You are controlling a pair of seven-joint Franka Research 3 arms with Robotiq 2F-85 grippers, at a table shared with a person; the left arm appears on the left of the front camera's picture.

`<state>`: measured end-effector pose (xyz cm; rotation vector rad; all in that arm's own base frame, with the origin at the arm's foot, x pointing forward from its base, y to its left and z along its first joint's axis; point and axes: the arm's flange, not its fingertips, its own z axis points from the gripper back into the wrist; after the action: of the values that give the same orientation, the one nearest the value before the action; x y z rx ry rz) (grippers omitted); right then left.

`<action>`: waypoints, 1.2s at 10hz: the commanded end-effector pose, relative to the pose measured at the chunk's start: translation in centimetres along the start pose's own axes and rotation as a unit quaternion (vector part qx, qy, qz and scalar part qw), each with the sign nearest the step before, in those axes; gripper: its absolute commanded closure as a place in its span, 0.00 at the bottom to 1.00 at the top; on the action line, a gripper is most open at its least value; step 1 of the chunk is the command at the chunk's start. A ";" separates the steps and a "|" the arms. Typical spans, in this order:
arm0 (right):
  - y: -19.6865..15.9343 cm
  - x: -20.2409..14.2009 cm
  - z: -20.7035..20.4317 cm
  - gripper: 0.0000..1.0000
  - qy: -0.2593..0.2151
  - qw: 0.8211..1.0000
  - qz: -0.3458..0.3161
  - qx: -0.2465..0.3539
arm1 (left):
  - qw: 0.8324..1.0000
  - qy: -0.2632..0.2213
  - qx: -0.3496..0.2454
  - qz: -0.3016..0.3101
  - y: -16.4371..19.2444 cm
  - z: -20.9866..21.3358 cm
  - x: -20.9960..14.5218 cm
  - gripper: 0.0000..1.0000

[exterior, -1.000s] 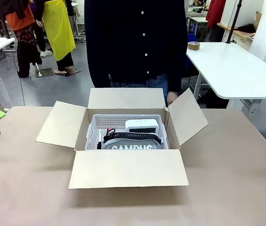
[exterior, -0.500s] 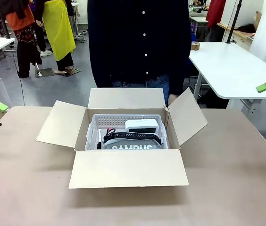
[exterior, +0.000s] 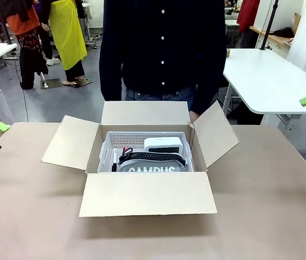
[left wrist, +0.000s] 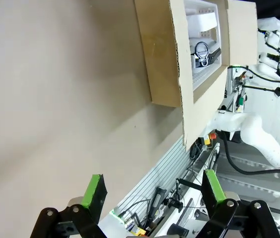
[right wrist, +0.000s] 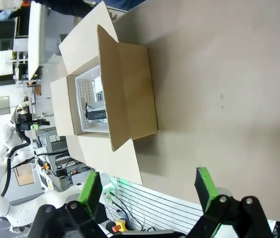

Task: Pack the gift set into the box.
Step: Press and hold the closed box until the human finishes sealing it.

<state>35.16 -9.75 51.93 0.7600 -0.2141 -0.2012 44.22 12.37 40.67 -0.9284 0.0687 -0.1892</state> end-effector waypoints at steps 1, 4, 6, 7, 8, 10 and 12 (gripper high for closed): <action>0.0 -0.1 -0.1 0.00 -0.004 1.000 0.002 0.006 | 1.000 -0.002 0.004 -0.003 -0.1 0.0 -0.3 0.00; 0.0 -0.1 -0.1 0.00 -0.004 1.000 0.002 0.006 | 1.000 -0.002 0.004 -0.003 -0.1 0.0 -0.3 0.00; 0.0 -0.1 -0.1 0.00 -0.004 1.000 0.002 0.006 | 1.000 -0.002 0.004 -0.003 -0.1 0.0 -0.3 0.00; 0.0 -0.1 -0.1 0.00 -0.004 1.000 0.002 0.006 | 1.000 -0.002 0.004 -0.003 -0.1 0.0 -0.3 0.00; 0.0 -0.1 -0.1 0.00 -0.004 1.000 0.002 0.006 | 1.000 -0.002 0.004 -0.003 -0.1 0.0 -0.3 0.00; 0.0 -0.1 -0.1 0.00 -0.004 1.000 0.002 0.006 | 1.000 -0.002 0.004 -0.003 -0.1 0.0 -0.3 0.00; 0.0 -0.1 -0.1 0.00 -0.004 1.000 0.002 0.006 | 1.000 -0.002 0.004 -0.003 -0.1 0.0 -0.3 0.00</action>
<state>35.17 -9.74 51.93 0.7599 -0.2139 -0.2010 44.22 12.37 40.67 -0.9283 0.0686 -0.1893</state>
